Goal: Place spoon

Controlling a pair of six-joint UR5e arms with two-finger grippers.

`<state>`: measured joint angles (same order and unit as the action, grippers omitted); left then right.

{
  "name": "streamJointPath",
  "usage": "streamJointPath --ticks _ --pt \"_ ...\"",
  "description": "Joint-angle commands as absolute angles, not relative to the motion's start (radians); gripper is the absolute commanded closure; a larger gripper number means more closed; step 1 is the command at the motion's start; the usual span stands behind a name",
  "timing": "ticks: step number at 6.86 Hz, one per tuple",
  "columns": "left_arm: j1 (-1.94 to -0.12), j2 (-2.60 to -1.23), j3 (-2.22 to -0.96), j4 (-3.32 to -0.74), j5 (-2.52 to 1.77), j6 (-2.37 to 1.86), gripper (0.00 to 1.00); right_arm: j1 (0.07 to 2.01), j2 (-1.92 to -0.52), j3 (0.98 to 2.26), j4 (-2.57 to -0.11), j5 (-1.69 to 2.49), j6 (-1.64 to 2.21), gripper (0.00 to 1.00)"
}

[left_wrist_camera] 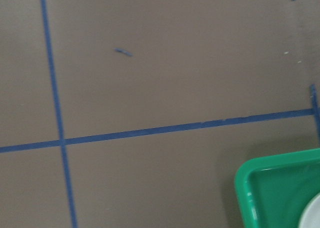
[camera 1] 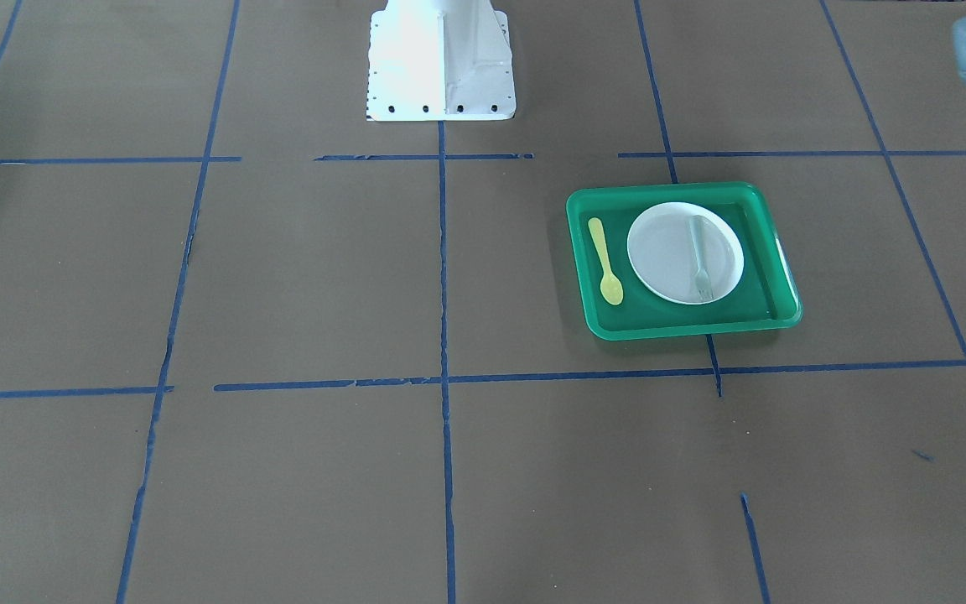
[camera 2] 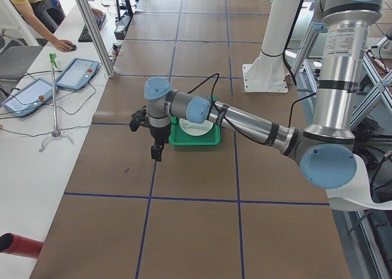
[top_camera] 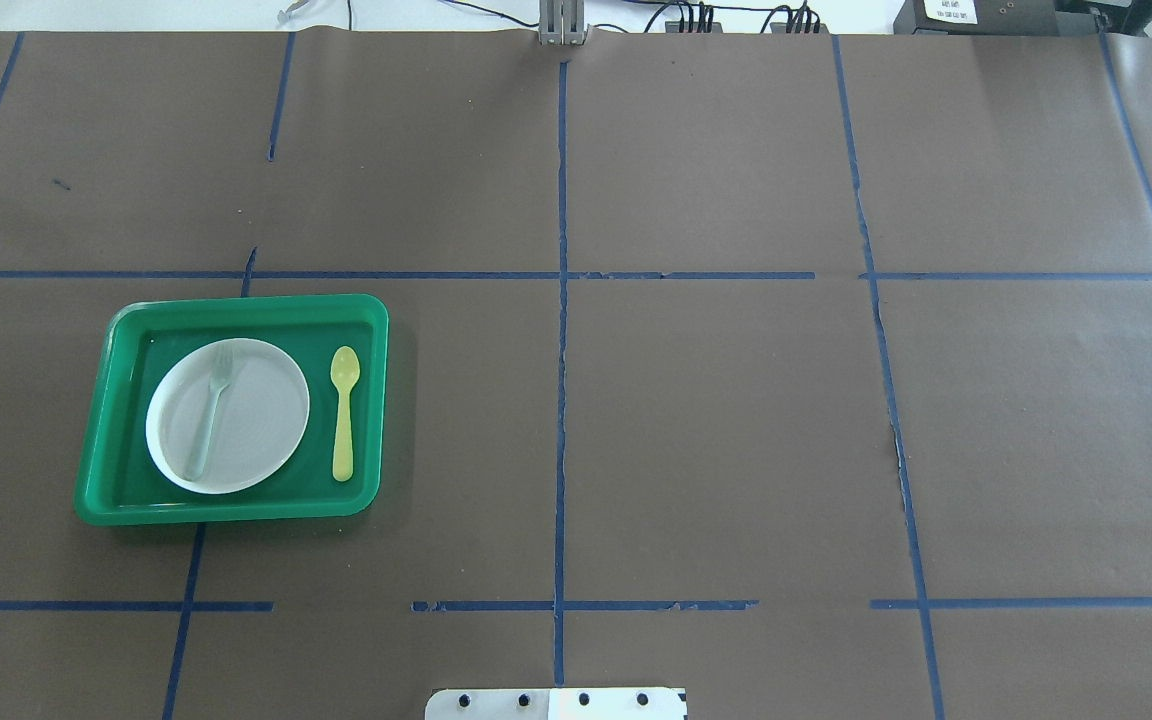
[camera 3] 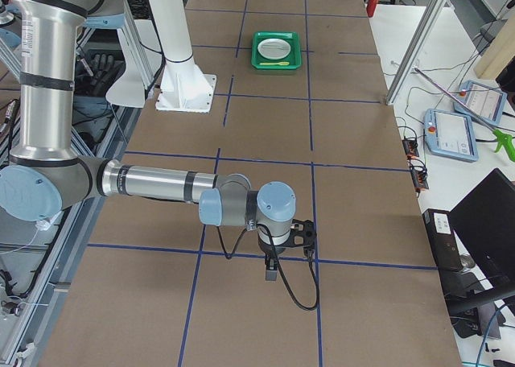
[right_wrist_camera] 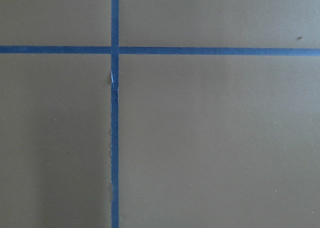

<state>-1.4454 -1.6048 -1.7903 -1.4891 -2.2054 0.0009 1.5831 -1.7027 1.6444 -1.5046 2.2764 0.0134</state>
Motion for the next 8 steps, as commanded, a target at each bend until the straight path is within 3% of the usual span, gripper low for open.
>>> streamJointPath --ticks 1,3,8 --pt "-1.631 -1.495 -1.718 -1.491 -2.23 0.227 0.0 1.583 -1.703 1.644 -1.505 2.276 0.014 0.0" --pt "-1.664 -1.419 -1.732 -1.496 -2.366 0.23 0.0 1.583 -1.703 1.644 -1.505 2.276 0.014 0.0" --pt "-1.664 -1.424 -1.723 -1.497 -2.393 0.225 0.0 1.583 -1.703 1.644 -1.505 2.276 0.014 0.0"
